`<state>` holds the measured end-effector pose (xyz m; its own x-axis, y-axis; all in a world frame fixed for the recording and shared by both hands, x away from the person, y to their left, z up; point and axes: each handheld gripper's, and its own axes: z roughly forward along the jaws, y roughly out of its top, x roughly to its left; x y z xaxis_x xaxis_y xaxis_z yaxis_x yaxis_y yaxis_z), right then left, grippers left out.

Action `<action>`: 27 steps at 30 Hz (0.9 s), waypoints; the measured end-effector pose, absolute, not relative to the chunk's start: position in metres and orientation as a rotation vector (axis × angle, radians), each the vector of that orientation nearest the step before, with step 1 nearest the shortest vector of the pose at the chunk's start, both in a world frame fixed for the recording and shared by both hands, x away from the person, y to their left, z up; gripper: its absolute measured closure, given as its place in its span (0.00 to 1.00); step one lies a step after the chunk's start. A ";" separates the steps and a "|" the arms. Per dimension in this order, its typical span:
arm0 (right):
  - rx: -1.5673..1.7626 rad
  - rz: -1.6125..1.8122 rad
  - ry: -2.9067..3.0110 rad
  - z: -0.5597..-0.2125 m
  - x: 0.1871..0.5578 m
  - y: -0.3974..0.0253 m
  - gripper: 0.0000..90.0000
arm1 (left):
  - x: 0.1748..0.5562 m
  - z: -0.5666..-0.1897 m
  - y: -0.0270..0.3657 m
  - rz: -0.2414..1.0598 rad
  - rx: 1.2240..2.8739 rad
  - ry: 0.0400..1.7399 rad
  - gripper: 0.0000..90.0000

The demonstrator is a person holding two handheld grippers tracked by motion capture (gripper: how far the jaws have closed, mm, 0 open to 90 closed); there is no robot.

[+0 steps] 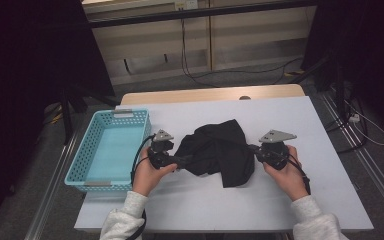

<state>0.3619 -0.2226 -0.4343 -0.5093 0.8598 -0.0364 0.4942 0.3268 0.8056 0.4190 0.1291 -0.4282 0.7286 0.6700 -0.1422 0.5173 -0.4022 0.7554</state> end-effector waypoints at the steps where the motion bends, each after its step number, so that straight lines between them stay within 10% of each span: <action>1: 1.209 1.056 2.135 -0.436 0.363 -0.225 1.00 | 0.419 -0.428 0.130 0.234 2.095 0.897 0.10; 9: 1.258 0.906 2.094 -0.446 0.365 -0.239 1.00 | 0.420 -0.426 0.134 0.241 2.088 0.901 0.10; 16: 1.180 0.908 2.064 -0.443 0.366 -0.223 0.57 | 0.420 -0.427 0.134 0.242 2.087 0.913 0.10; 27: 1.016 0.979 2.192 -0.435 0.367 -0.164 0.47 | 0.418 -0.428 0.136 0.230 2.085 0.898 0.13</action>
<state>0.3675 -0.1639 -0.4348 -0.5782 0.8009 -0.1558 0.4184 0.4549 0.7861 0.4180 0.1365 -0.4278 0.7271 0.6708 -0.1458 0.5178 -0.3966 0.7580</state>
